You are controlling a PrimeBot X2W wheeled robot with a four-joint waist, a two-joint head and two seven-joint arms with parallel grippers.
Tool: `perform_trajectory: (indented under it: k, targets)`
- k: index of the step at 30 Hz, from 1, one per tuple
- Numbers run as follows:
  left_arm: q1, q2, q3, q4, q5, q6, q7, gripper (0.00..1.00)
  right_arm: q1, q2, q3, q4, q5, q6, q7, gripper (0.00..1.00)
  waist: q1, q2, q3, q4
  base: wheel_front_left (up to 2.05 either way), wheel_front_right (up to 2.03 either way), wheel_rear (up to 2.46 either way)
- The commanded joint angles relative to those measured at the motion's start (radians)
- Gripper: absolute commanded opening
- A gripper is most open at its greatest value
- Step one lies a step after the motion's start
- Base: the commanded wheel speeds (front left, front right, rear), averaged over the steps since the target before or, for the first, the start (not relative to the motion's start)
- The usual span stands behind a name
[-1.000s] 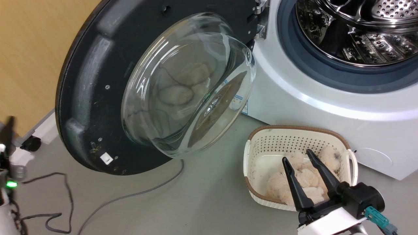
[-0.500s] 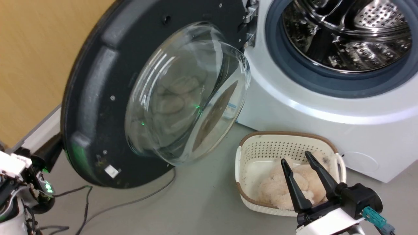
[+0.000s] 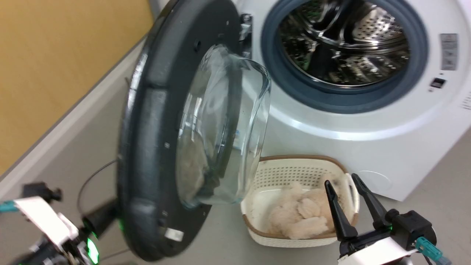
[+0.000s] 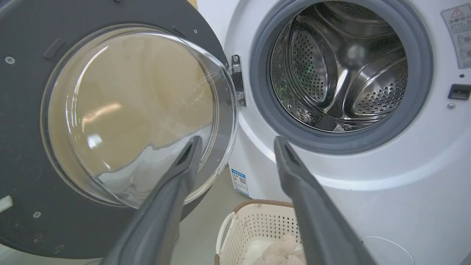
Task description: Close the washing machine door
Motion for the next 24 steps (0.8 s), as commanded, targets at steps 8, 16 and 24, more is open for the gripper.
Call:
perform_trajectory:
  k: [8,16,24]
  targets:
    - [0.143,-0.044,-0.127,-0.129,-0.046,0.026,0.043,0.00,0.021,0.009,-0.024,-0.010,-0.005,0.001,-0.004,1.00,0.0000,0.0000,-0.016,-0.140,0.00,0.00,0.00]
    - [0.182,-0.049,-0.285,-0.180,-0.159,0.032,-0.075,0.00,0.008,0.011,-0.020,-0.019,-0.013,0.001,-0.004,1.00,0.0000,0.0000,0.032,-0.303,0.00,0.00,0.00]
    - [0.141,-0.050,-0.388,-0.143,-0.197,-0.016,-0.205,0.00,-0.011,0.015,-0.027,-0.036,-0.019,0.001,-0.004,1.00,0.0000,0.0000,0.115,-0.482,0.00,0.00,0.00]
